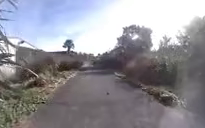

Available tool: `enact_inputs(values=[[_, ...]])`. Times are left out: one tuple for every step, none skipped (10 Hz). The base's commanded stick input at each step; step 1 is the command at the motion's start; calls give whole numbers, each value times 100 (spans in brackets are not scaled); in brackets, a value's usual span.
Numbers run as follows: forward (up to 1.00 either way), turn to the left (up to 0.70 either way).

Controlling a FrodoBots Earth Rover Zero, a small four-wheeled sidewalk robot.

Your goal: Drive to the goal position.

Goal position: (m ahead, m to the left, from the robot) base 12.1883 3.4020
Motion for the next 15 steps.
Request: enact_inputs(values=[[42,0],[37,0],[37,0],[36,0],[36,0],[36,0],[36,0],[37,0],[36,0],[36,0],[36,0],[36,0],[36,0],[36,0],[36,0]])
